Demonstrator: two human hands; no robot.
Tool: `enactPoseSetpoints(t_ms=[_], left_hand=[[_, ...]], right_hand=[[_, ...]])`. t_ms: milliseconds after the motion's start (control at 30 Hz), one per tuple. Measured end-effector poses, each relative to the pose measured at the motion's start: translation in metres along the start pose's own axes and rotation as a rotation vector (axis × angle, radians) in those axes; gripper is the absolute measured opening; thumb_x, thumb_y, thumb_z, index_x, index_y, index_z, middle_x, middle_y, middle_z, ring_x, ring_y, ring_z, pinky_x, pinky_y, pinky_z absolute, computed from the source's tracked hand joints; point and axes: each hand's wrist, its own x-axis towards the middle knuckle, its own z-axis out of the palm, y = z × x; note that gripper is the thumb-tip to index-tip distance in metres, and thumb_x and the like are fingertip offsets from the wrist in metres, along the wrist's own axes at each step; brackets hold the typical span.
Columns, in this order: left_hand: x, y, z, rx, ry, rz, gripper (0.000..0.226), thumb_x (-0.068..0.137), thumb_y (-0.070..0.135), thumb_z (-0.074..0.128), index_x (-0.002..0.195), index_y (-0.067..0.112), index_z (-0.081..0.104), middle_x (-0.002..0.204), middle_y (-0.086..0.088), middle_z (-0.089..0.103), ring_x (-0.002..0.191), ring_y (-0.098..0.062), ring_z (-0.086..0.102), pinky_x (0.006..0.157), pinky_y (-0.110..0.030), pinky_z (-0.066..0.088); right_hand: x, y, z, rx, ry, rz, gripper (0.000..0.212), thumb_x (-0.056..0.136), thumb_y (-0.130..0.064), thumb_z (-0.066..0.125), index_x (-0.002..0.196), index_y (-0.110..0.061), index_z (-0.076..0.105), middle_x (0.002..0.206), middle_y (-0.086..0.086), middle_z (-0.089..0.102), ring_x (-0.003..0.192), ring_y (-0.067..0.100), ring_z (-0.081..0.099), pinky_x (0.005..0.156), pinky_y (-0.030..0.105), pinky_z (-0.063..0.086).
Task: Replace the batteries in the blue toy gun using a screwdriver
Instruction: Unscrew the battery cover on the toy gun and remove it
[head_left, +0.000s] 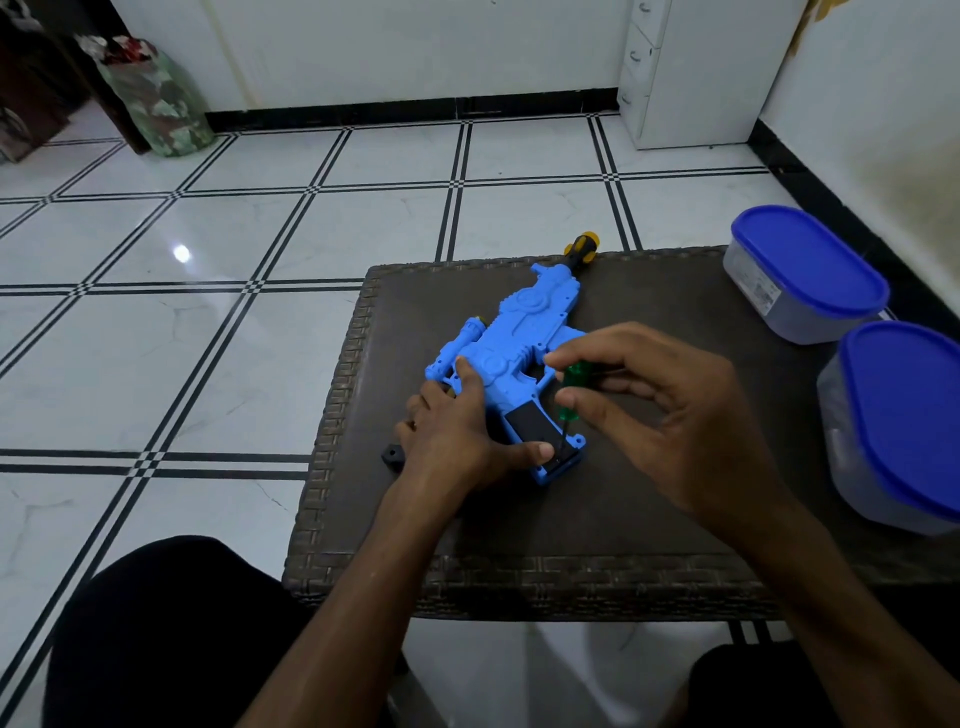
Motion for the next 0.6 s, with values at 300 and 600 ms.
enactPoseSetpoints(t_ms=[300, 600], left_hand=[[0.0, 0.001, 0.0, -0.002, 0.006, -0.004, 0.128, 0.067, 0.07, 0.07, 0.154, 0.024, -0.013, 0.159, -0.017, 0.003, 0.147, -0.035, 0.004, 0.116, -0.05, 0.015], [0.003, 0.0, 0.001, 0.006, -0.007, 0.008, 0.13, 0.065, 0.07, 0.071, 0.154, 0.024, -0.012, 0.159, -0.018, 0.004, 0.146, -0.037, 0.008, 0.116, -0.052, 0.017]], right_hand=[[0.0, -0.003, -0.007, 0.014, 0.049, 0.041, 0.024, 0.086, -0.006, 0.071, 0.11, -0.009, 0.069, 0.107, 0.005, 0.069, 0.101, 0.011, 0.068, 0.085, 0.017, 0.054], [-0.005, 0.02, -0.038, -0.065, 0.386, 0.202, 0.026, 0.088, -0.002, 0.07, 0.109, -0.015, 0.063, 0.108, -0.003, 0.068, 0.101, 0.006, 0.069, 0.084, 0.017, 0.056]])
